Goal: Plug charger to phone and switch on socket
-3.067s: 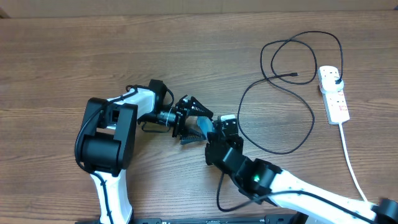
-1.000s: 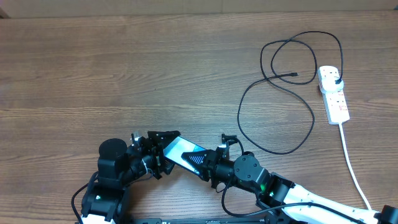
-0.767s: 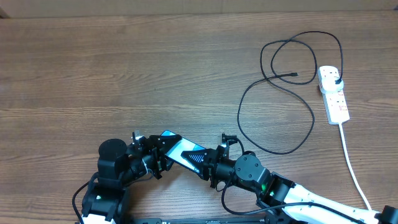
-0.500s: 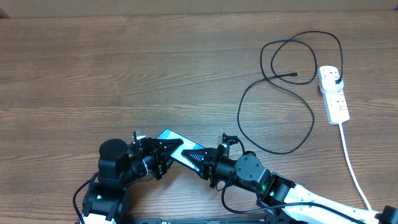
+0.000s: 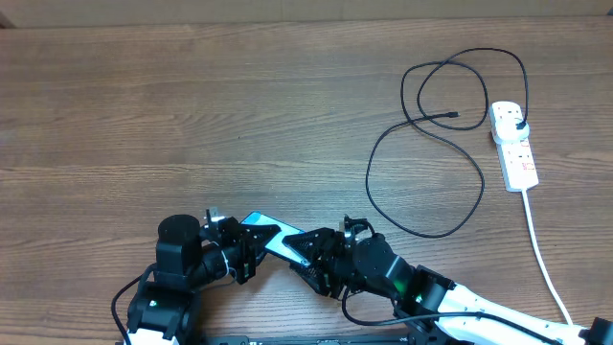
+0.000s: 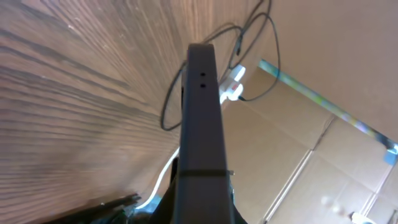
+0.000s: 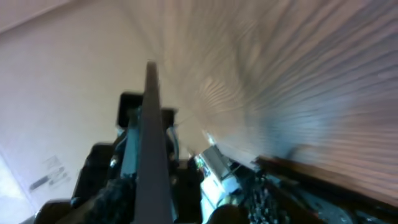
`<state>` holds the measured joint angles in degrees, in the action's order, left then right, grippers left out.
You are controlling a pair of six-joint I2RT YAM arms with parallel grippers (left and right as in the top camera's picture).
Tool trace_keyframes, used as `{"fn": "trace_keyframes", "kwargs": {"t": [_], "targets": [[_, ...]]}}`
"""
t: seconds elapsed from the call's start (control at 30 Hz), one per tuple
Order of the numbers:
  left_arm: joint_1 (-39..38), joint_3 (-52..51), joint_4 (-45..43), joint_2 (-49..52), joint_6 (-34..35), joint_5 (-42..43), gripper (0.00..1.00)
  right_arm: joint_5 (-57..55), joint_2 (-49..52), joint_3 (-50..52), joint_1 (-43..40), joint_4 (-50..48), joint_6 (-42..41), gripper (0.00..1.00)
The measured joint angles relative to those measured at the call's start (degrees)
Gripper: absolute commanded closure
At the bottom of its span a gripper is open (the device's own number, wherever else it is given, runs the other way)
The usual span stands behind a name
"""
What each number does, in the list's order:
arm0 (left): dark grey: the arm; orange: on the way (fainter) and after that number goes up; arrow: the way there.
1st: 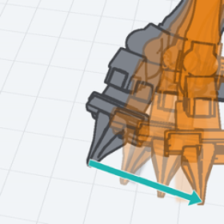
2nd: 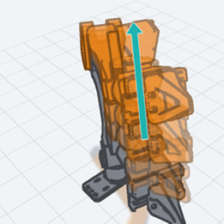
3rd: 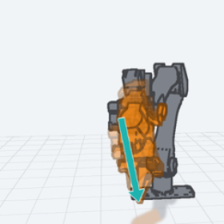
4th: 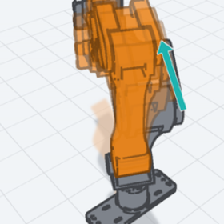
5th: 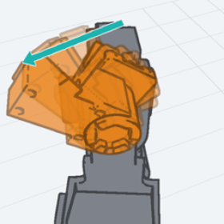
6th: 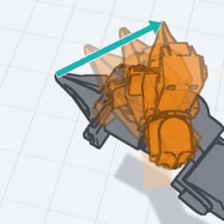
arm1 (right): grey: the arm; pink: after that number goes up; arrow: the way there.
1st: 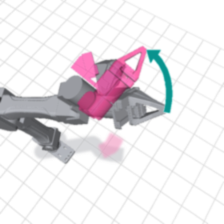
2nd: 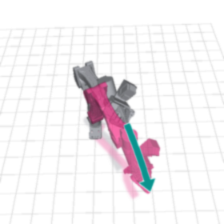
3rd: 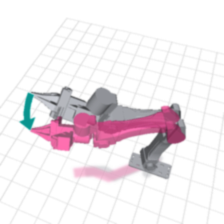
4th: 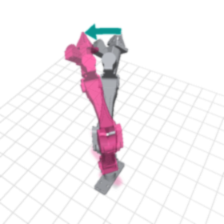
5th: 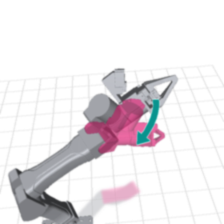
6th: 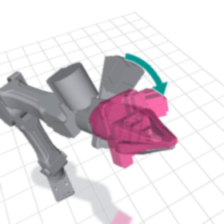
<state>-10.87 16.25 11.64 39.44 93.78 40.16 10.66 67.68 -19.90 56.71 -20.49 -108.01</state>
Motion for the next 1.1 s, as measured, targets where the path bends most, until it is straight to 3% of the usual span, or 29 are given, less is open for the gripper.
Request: {"fn": "trace_keyframes", "kwargs": {"t": [0.3,0.33,0.43,0.67,0.8,0.9,1.1], "targets": [[0.0,0.0,1.3,0.0,-7.9,-1.1,0.96,-4.3,0.0,0.0,0.0,2.1,2.4,0.22],[0.0,0.0,2.0,0.0,-9.8,-1.3,0.96,-5.7,0.0,0.0,0.0,2.1,4.9,0.21],[0.0,0.0,5.3,0.0,-13.7,-1.7,0.96,-10.6,0.0,0.0,0.0,2.1,12.8,0.02],[1.4,0.0,5.7,3.5,-16.4,-2.0,0.96,-21.2,0.0,0.0,-1.2,3.6,33.4,0.00],[5.6,-0.2,-1.2,11.5,-16.8,1.4,0.96,-20.1,-1.2,-0.5,-7.6,13.1,37.3,0.00],[7.9,0.3,-12.9,20.9,-17.2,7.1,0.96,-16.2,-2.2,-2.9,-16.3,23.5,41.2,0.00],[8.4,0.5,-23.6,36.3,-17.1,15.1,0.96,-9.1,-0.5,-20.4,-36.1,44.6,54.8,0.00]]}}
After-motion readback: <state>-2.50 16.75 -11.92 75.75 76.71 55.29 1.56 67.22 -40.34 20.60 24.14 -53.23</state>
